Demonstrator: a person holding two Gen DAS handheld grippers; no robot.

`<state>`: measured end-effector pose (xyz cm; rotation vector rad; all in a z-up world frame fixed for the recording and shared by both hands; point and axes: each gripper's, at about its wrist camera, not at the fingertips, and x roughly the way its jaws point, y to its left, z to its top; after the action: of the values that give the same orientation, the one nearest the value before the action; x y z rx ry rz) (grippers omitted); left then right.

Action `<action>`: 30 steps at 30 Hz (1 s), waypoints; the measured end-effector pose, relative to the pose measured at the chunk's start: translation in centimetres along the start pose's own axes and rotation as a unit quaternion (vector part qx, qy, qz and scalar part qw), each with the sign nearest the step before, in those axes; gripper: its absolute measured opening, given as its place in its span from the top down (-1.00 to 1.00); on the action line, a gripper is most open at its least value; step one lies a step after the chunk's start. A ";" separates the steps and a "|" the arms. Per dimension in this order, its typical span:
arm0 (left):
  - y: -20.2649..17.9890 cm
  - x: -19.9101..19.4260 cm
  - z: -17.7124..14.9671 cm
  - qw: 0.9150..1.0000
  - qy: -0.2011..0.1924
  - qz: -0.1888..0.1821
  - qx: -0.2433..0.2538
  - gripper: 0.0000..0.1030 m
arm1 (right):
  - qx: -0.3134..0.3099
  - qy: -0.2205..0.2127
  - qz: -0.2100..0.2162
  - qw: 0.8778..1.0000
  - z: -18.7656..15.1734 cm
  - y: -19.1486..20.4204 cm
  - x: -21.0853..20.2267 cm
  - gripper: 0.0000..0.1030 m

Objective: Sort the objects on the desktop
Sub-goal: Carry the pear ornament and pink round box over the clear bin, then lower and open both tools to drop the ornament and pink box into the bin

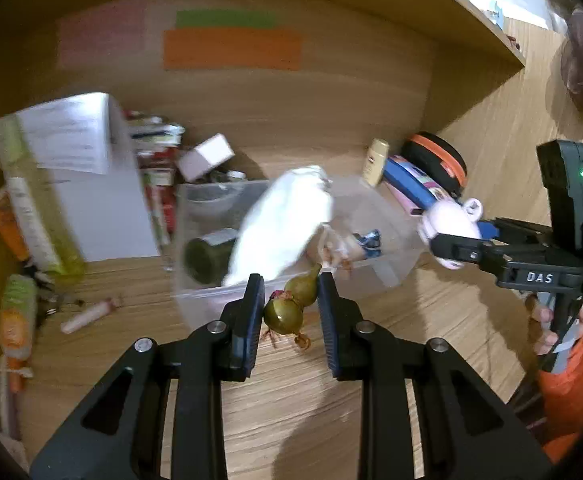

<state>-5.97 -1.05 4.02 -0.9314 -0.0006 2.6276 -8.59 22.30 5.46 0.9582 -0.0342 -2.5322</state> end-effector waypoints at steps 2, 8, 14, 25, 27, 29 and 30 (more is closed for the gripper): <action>-0.9 1.4 0.3 1.000 0.017 -0.009 0.012 0.48 | 0.001 0.001 0.000 1.000 0.3 -0.1 0.4 -0.18; -2.4 4.9 1.8 0.998 0.056 -0.028 0.028 0.48 | -0.006 0.011 -0.001 1.000 0.9 -0.3 1.9 -0.18; -2.9 6.9 4.3 0.997 0.060 -0.022 0.040 0.48 | -0.014 0.019 -0.001 1.000 1.5 -0.8 3.1 -0.18; -2.6 10.4 4.9 0.996 0.076 0.003 0.046 0.48 | -0.033 0.043 -0.013 0.998 2.5 -1.0 6.2 -0.18; -2.5 11.1 4.8 0.995 0.085 0.006 0.047 0.47 | -0.039 0.046 -0.016 0.998 2.6 -0.8 6.7 -0.18; -2.2 12.0 4.5 0.994 0.096 0.003 0.043 0.47 | -0.041 0.052 -0.013 0.998 2.5 -0.7 7.1 -0.19; -2.1 12.1 4.4 0.994 0.098 0.003 0.044 0.47 | -0.043 0.054 -0.012 0.998 2.5 -0.7 7.3 -0.18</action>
<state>-16.71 5.39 0.34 -1.1546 0.1646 2.5082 -15.27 19.68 2.68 1.0639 0.1194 -2.4785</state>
